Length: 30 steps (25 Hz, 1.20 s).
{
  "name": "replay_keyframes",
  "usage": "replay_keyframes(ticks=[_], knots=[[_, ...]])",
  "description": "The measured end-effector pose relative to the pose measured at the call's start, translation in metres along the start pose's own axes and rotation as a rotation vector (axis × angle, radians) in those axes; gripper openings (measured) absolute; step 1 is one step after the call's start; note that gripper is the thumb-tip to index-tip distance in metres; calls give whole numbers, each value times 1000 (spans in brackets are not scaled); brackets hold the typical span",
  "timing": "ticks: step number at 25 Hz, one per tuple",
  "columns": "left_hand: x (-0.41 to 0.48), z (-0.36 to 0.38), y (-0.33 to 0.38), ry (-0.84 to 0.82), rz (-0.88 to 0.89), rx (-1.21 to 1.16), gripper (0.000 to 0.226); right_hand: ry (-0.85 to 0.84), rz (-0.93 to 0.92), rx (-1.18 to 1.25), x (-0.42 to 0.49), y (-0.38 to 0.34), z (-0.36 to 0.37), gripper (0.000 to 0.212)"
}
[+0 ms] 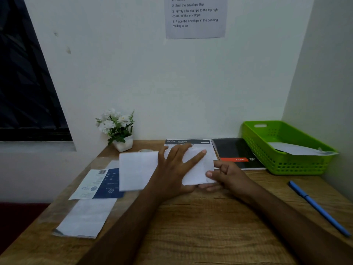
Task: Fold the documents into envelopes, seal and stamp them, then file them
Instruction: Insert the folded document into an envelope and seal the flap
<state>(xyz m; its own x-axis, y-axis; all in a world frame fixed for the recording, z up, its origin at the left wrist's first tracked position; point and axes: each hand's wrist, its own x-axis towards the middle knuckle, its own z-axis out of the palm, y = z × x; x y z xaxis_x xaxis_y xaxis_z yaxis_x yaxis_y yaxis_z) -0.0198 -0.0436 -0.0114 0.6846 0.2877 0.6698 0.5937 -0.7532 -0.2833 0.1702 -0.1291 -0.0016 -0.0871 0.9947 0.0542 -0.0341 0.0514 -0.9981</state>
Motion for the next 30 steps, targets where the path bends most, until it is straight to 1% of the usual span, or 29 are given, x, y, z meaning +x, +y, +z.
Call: replay_keyframes(ticks=[2, 4, 6, 7, 8, 9, 10, 11, 12, 13, 14, 15, 16, 17, 18, 19, 20, 21, 22, 23, 24, 25, 26, 27, 28, 30], knots=[[3, -1, 3, 62, -28, -62, 82, 91, -45, 92, 4, 1, -3, 26], [5, -3, 10, 121, -97, -236, 74, 177, -127, 137, 5, 1, -6, 30], [5, -4, 18, 165, -248, -469, 63, 265, -224, 82, 6, 3, -6, 32], [6, -5, 21, 153, -346, -624, 60, 300, -276, 16, 6, 4, -5, 32], [7, -8, 25, 104, -453, -815, 61, 321, -335, -95, 6, 6, -5, 33], [9, -11, 28, 45, -556, -1031, 63, 318, -402, -262, 7, 9, -4, 35], [10, -12, 30, -19, -642, -1242, 63, 286, -457, -465, 7, 13, -4, 40], [11, -12, 32, -43, -720, -1402, 59, 215, -493, -666, 7, 16, -4, 49], [12, -11, 32, -30, -808, -1461, 53, 129, -507, -834, 8, 18, -2, 57], [13, -11, 31, 10, -896, -1473, 48, 51, -510, -959, 10, 21, -1, 62], [13, -9, 28, 66, -982, -1444, 44, 5, -527, -1056, 11, 22, 2, 61], [12, -6, 24, 109, -1051, -1397, 40, -3, -554, -1102, 12, 23, 5, 55], [11, -3, 17, 130, -1094, -1345, 38, 31, -587, -1082, 12, 22, 7, 46], [10, -1, 11, 134, -1113, -1337, 37, 104, -603, -962, 11, 20, 8, 39], [8, -1, 6, 131, -1122, -1386, 34, 222, -618, -797, 11, 17, 7, 33], [7, -3, 2, 124, -1135, -1485, 33, 367, -640, -642, 12, 13, 2, 28], [5, -5, -2, 96, -1141, -1579, 32, 526, -689, -564, 13, 10, -8, 23], [4, -5, -6, 67, -1145, -1634, 32, 682, -729, -554, 14, 8, -20, 20], [3, -4, -10, 32, -1148, -1631, 33, 835, -733, -616, 15, 6, -34, 20], [1, -2, -13, 2, -1151, -1619, 34, 966, -689, -686, 15, 4, -48, 25], [-1, -1, -16, -19, -1156, -1601, 36, 1037, -612, -671, 14, 3, -60, 31], [-2, -2, -20, -40, -1164, -1604, 36, 1036, -525, -544, 13, 1, -69, 36], [-3, -2, -23, -56, -1172, -1630, 37, 984, -452, -355, 11, -2, -73, 36], [-4, -4, -25, -79, -1159, -1675, 36, 910, -410, -178, 9, -5, -73, 34], [-5, -7, -27, -102, -1137, -1718, 34, 850, -387, -55, 7, -7, -72, 30], [-7, -11, -33, -132, -1111, -1775, 29, 767, -323, 1, 5, -7, -73, 23]])
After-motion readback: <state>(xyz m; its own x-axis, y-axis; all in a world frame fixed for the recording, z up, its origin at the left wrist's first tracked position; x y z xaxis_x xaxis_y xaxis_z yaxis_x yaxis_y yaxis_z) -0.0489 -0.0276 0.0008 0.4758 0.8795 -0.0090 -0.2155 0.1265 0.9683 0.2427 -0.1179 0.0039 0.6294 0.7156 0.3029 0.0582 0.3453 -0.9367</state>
